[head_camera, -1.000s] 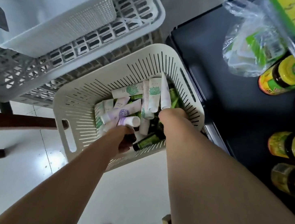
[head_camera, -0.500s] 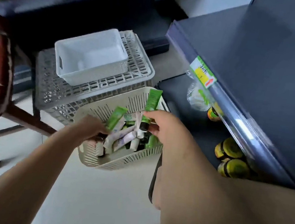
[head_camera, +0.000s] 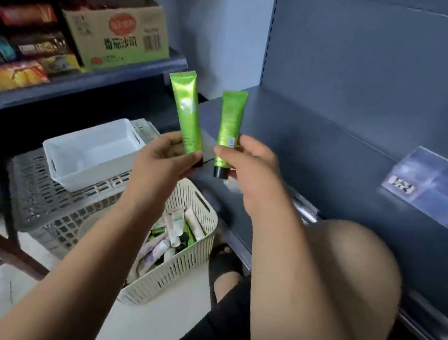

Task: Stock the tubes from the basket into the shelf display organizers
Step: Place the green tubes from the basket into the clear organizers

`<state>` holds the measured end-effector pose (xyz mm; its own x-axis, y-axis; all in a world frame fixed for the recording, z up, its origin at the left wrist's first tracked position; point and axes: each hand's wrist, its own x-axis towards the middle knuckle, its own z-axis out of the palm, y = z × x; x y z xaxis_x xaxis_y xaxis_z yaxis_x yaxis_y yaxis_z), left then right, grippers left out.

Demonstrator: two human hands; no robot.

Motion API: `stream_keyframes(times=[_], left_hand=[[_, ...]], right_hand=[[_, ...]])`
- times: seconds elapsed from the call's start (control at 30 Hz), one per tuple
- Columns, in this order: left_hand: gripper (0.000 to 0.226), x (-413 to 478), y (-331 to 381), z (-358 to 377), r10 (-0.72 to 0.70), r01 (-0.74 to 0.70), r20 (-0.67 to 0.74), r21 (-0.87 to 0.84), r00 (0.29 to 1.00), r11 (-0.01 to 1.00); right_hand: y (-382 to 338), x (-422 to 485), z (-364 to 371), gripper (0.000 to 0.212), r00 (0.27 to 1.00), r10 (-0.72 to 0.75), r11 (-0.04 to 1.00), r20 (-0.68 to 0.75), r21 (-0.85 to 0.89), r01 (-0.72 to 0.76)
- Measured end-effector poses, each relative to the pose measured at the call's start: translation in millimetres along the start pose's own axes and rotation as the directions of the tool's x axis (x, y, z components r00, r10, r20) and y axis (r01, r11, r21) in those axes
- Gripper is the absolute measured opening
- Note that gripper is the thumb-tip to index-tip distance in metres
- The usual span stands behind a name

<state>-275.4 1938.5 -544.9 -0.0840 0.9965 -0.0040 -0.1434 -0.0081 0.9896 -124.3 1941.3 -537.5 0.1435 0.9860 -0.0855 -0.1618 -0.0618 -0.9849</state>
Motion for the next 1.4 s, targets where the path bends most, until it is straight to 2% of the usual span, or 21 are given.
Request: stream_keyframes(times=[0.17,0.27,0.37,0.47,0.6,0.7,0.83,0.9,1.0,1.1,1.17,1.23,1.3,1.4], left_hand=[[0.032,-22,21,63,0.098,-0.087,0.189,-0.066,0.977,0.994],[0.029,-39,25,108,0.164,-0.147,0.32,-0.075,0.933,0.986],[0.029,-60,25,157,0.213,-0.203,0.47,-0.073,0.857,0.976],[0.03,-83,21,208,0.233,-0.225,0.578,-0.086,0.782,0.971],[0.031,-121,12,270,0.197,-0.175,0.695,-0.104,0.692,0.979],[0.033,-149,3,306,0.144,-0.124,0.782,-0.086,0.607,0.989],[0.028,-179,-11,340,0.078,-0.081,0.861,-0.042,0.503,0.996],[0.028,-192,-16,356,0.044,-0.048,0.884,-0.025,0.465,0.999],[0.036,-209,-19,380,0.009,0.002,0.899,-0.011,0.437,1.0],[0.053,-222,-21,403,0.008,-0.02,0.924,0.0,0.381,1.0],[0.054,-226,-23,417,0.002,-0.046,0.941,0.014,0.337,0.999],[0.049,-225,-27,432,-0.006,-0.064,0.953,0.026,0.302,0.998],[0.042,-223,-30,447,-0.018,-0.048,0.958,0.033,0.286,0.998],[0.031,-220,-32,466,-0.021,-0.032,0.954,0.032,0.3,0.999]], right_hand=[[-38,-39,-67,0.012,0.979,-0.146,0.987,-0.144,0.048,0.154],[-53,-66,-112,0.02,0.935,-0.23,0.973,-0.271,-0.043,0.227],[-66,-94,-151,0.021,0.866,-0.329,0.944,-0.377,-0.14,0.298],[-76,-126,-192,0.024,0.809,-0.375,0.926,-0.452,-0.216,0.309],[-84,-176,-250,0.026,0.733,-0.398,0.915,-0.551,-0.298,0.272],[-82,-211,-290,0.027,0.648,-0.391,0.919,-0.653,-0.312,0.241],[-76,-241,-328,0.028,0.6,-0.342,0.94,-0.723,-0.266,0.215],[-76,-248,-340,0.027,0.552,-0.332,0.943,-0.765,-0.269,0.194],[-76,-254,-358,0.012,0.504,-0.391,0.92,-0.77,-0.317,0.229],[-79,-256,-375,0.022,0.461,-0.387,0.922,-0.798,-0.342,0.181],[-83,-254,-386,0.036,0.462,-0.266,0.964,-0.846,-0.234,0.125],[-89,-252,-398,0.051,0.429,-0.155,0.987,-0.89,-0.123,0.101],[-95,-255,-406,0.046,0.407,-0.153,0.988,-0.901,-0.126,0.094],[-98,-257,-418,0.029,0.438,-0.229,0.972,-0.869,-0.18,0.151]])
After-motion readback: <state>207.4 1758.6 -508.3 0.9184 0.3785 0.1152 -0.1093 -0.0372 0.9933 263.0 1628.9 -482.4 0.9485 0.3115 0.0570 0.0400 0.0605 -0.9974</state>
